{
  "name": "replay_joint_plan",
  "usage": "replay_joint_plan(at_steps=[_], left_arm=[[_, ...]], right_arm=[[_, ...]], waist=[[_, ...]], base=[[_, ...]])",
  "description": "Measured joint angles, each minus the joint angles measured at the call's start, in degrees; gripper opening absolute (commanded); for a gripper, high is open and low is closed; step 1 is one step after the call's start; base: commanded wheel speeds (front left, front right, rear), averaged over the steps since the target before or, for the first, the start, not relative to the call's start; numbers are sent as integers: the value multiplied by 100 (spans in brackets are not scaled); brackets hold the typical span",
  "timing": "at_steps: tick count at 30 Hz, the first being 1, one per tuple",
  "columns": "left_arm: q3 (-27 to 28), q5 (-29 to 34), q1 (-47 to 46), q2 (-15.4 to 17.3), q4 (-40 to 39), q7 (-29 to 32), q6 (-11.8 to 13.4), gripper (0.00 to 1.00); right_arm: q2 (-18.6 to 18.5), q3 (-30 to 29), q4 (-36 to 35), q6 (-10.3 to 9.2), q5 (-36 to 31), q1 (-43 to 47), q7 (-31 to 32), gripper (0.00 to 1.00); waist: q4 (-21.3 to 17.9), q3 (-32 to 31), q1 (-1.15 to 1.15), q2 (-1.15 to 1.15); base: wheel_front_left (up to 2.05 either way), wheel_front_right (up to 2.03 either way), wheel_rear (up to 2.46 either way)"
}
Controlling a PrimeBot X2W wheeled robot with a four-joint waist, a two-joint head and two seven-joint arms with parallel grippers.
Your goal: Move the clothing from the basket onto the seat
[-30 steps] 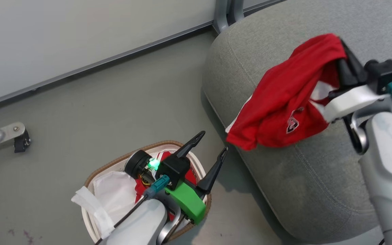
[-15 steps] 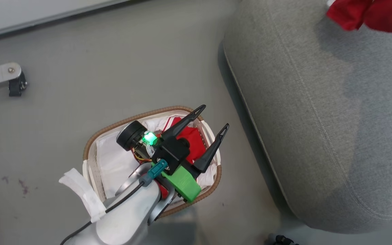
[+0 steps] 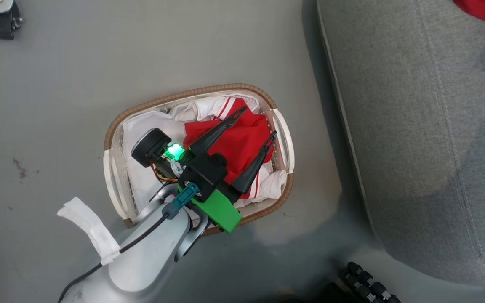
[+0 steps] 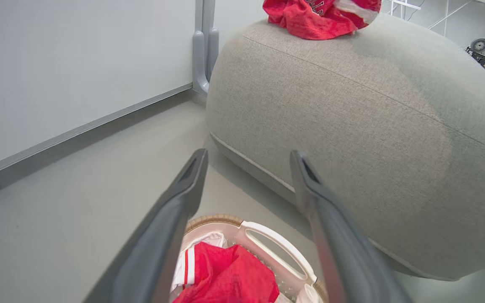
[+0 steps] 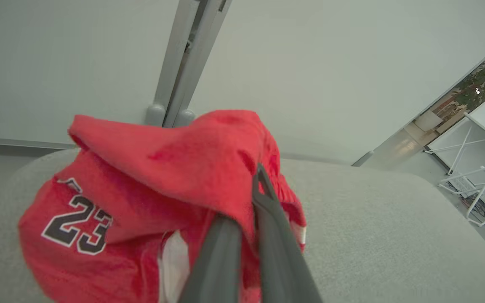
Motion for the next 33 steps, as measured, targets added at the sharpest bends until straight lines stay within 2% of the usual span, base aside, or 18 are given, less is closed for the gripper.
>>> replay_joint_plan(at_steps=[7, 9, 10, 11, 21, 33], left_arm=[[83, 40, 15, -11, 16, 0, 0, 100], [113, 38, 25, -18, 33, 0, 0, 100], [113, 38, 26, -18, 43, 0, 0, 100], [103, 36, 30, -20, 57, 0, 0, 100], [143, -166, 175, -134, 108, 0, 0, 100], [886, -313, 711, -331, 144, 0, 0, 100]], right_arm=[[264, -256, 22, 0, -27, 493, 0, 0], [375, -293, -90, 0, -32, 627, 0, 24], [425, -318, -118, 0, -21, 677, 0, 56], [487, -342, -147, 0, -2, 752, 0, 100], [651, -90, -248, 0, 186, 1535, 0, 100], [509, 443, -765, 0, 272, 1730, 0, 100]], waist=[[120, 165, 0, 0], [101, 133, 0, 0], [89, 113, 0, 0], [75, 86, 0, 0], [32, -396, -1, 0], [159, -1371, -2, 0]], base=[[0, 0, 0], [0, 0, 0], [0, 0, 0], [0, 0, 0], [0, 0, 0], [0, 0, 0]])
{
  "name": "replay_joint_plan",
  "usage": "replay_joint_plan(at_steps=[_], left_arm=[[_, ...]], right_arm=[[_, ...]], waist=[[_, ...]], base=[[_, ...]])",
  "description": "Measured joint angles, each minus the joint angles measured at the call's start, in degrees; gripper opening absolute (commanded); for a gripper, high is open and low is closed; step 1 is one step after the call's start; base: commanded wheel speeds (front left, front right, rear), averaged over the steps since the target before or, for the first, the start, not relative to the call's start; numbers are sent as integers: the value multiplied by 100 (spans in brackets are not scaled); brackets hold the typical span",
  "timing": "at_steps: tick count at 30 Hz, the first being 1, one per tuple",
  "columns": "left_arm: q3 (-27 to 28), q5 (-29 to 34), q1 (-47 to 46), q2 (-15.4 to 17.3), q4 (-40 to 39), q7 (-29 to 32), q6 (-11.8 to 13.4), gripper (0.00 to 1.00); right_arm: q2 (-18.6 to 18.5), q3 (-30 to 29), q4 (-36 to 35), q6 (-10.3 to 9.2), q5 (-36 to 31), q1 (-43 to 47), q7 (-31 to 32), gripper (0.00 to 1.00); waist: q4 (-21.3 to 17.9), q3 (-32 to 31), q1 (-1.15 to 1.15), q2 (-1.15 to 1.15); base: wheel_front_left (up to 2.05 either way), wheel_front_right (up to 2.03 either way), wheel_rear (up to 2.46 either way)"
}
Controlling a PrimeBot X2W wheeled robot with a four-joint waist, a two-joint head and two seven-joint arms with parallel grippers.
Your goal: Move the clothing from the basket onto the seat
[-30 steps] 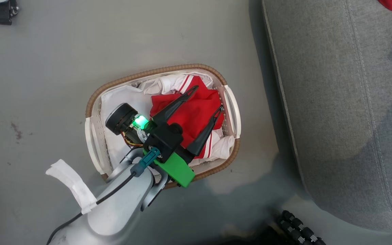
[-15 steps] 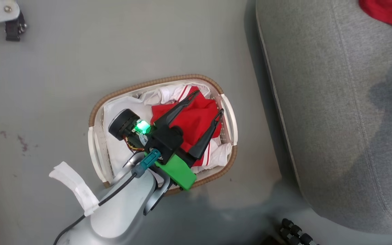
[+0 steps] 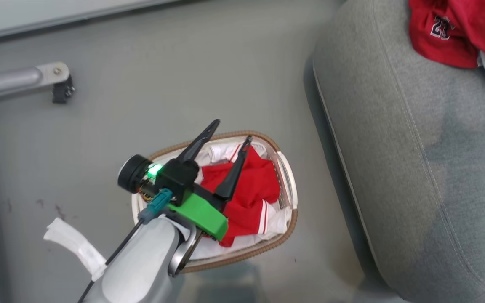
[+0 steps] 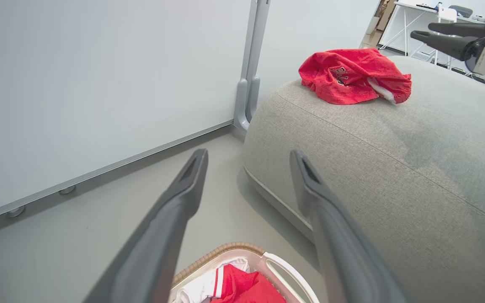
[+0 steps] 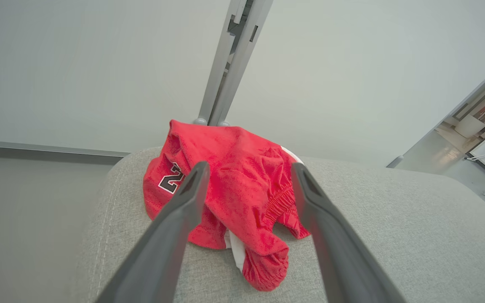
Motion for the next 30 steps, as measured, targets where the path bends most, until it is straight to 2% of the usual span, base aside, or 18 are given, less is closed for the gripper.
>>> replay_joint_plan(at_steps=[7, 17, 25, 30], left_arm=[[786, -4, 555, -146, 31, -1, 0, 100], [2058, 126, 1366, -325, 53, 0, 0, 100], [2824, 212, 1905, -432, 68, 0, 0, 100], [3084, 233, 2183, -497, 67, 0, 0, 100]], right_arm=[[259, 338, -158, 0, 147, 120, 0, 100], [969, 571, -435, 0, 552, 651, 0, 100], [1485, 777, -821, 0, 687, 1385, 0, 100], [1638, 787, -1002, 0, 879, 1933, 0, 100]], waist=[[206, -645, 0, 0], [690, -1344, 0, 0], [1033, -1692, 0, 0], [1167, -1848, 0, 0]], base=[[0, 0, 0], [0, 0, 0], [0, 0, 0], [0, 0, 0]])
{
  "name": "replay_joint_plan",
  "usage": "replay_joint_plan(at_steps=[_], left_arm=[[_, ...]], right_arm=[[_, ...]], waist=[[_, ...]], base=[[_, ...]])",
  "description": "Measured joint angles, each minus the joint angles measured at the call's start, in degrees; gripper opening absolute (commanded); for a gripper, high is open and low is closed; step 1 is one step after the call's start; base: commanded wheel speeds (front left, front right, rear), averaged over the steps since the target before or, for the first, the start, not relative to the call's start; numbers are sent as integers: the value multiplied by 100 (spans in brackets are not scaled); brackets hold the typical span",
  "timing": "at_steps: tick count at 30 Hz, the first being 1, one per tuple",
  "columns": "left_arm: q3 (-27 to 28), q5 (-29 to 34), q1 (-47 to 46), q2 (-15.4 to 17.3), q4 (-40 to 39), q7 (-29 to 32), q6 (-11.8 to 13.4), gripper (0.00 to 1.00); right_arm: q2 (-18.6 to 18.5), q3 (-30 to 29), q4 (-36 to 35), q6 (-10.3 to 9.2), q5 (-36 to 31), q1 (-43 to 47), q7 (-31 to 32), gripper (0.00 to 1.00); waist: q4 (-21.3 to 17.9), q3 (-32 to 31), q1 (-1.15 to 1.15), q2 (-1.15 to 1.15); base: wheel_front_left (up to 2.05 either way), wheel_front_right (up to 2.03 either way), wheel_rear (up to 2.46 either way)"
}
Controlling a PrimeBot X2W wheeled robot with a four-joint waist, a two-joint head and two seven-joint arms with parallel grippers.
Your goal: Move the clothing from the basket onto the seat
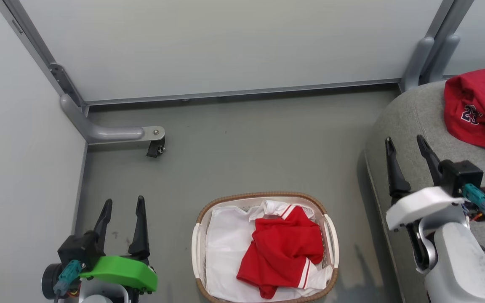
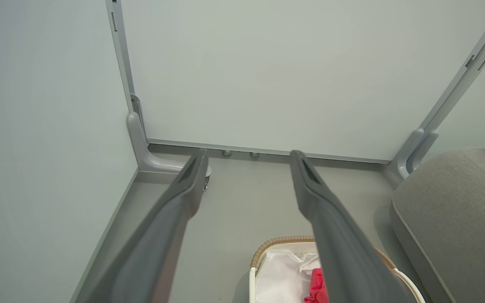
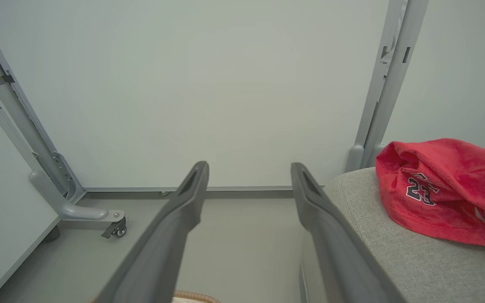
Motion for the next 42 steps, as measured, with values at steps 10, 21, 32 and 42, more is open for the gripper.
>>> replay_joint_plan(at_steps=[10, 21, 32, 42], left_arm=[[44, -31, 277, -25, 30, 0, 0, 100], [-66, -88, 311, -31, 134, 0, 0, 100], [-101, -101, 308, -32, 153, 0, 0, 100], [-116, -100, 303, -33, 138, 0, 0, 100]], right_arm=[[15, 189, -269, 0, 557, 945, 0, 100], [18, 229, -344, 0, 471, 1085, 0, 100], [18, 257, -364, 0, 486, 1085, 0, 100], [18, 270, -374, 0, 498, 1074, 0, 100]], waist=[[104, -267, 0, 0], [-5, -369, 0, 0], [9, -355, 0, 0], [-16, -275, 0, 0]], base=[[0, 0, 0], [0, 0, 0], [0, 0, 0], [0, 0, 0]])
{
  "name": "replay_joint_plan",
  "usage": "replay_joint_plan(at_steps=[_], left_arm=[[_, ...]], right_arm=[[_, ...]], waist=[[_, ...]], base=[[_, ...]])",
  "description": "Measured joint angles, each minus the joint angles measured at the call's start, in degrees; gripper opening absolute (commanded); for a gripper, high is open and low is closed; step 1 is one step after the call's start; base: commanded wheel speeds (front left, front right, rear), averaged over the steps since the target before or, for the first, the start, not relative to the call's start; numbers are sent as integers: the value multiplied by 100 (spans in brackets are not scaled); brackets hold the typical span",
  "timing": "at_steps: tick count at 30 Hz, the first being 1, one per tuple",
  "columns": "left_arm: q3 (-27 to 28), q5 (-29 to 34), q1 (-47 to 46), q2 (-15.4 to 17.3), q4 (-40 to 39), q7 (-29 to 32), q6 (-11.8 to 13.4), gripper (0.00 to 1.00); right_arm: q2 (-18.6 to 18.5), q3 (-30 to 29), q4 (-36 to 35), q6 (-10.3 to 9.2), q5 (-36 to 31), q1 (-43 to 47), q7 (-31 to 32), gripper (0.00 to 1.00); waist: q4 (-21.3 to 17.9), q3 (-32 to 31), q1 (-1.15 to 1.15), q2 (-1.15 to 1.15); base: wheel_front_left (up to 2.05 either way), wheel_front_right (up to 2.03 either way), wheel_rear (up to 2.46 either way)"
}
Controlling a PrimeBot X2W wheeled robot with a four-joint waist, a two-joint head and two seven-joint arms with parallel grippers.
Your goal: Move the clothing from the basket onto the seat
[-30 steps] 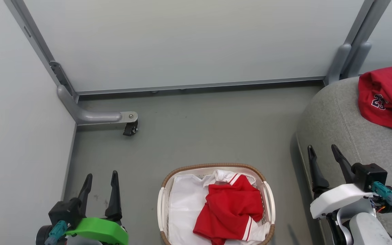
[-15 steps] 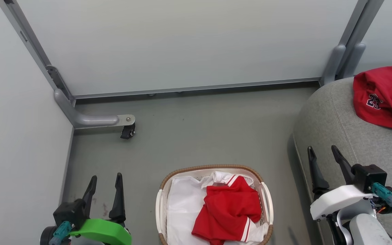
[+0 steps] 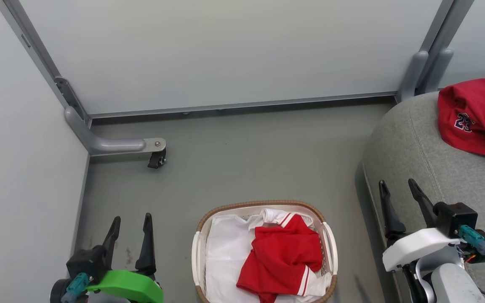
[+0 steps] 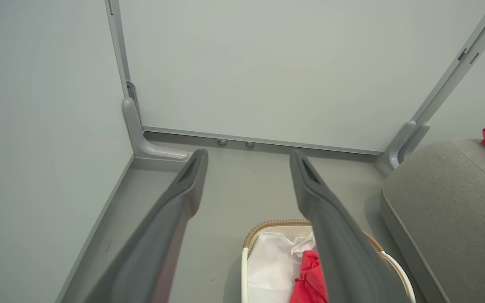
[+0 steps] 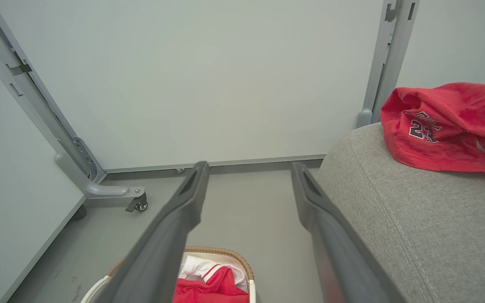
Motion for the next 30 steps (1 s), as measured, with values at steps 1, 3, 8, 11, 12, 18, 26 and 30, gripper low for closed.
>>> replay_joint_plan(at_steps=[1, 3, 8, 11, 12, 18, 26, 30], left_arm=[[-5, 0, -2, 0, -2, 0, 0, 100], [-66, 25, -14, 1, -1, 0, 0, 100], [-334, 130, -289, -1, 57, 0, 0, 100], [-625, 261, -515, -2, 164, 0, 0, 100], [-733, 277, -591, -2, 192, 0, 0, 100], [-1437, 321, -1362, -4, 671, 0, 0, 100], [-2652, 138, -2674, 16, 1604, -1, 0, 100], [-3473, -7, -3301, 22, 2380, 38, 0, 100]], right_arm=[[0, -1, -4, 0, 0, -4, 0, 100], [0, -12, -24, 0, 0, -23, 0, 100], [0, -88, -90, 0, -2, -96, 0, 100], [-1, -156, -170, 0, -98, -231, 0, 100], [-1, -170, -208, 0, -127, -270, 0, 100], [-3, -378, -506, 0, -213, -655, 0, 100], [-1, -344, -882, 0, -90, -1336, 0, 100], [-5, -302, -1031, 0, 74, -1611, 0, 100]], waist=[[-3, 15, 0, 0], [-5, 54, 0, 0], [7, 207, 0, 0], [6, 346, 0, 0], [2, 393, 0, 0], [-55, 861, 0, 0], [-221, 1710, 0, 0], [-354, 2205, 1, 0]], base=[[0, 0, 0], [0, 0, 0], [0, 0, 0], [0, 0, 0], [0, 0, 0], [0, 0, 0], [0, 0, 0], [0, 0, 0]])
